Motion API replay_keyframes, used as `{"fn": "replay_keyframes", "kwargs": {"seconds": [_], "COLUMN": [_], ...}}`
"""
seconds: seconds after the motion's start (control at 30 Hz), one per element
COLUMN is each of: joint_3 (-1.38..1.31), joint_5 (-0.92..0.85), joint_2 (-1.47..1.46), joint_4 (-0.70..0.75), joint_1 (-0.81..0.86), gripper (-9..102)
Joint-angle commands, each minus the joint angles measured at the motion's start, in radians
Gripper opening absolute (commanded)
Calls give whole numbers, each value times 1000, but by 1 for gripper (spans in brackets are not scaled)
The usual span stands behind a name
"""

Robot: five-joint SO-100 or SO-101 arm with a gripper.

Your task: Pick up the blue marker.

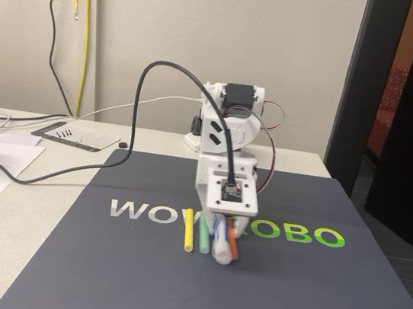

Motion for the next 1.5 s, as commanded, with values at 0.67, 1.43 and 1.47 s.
{"fn": "replay_keyframes", "kwargs": {"seconds": [0.67, 1.43, 1.47], "joint_3": [-23, -23, -23], "joint_5": [12, 15, 15], "joint_2": [44, 44, 44], "joint_4": [14, -18, -20], "joint_1": [0, 2, 2], "gripper": [2, 23, 23]}}
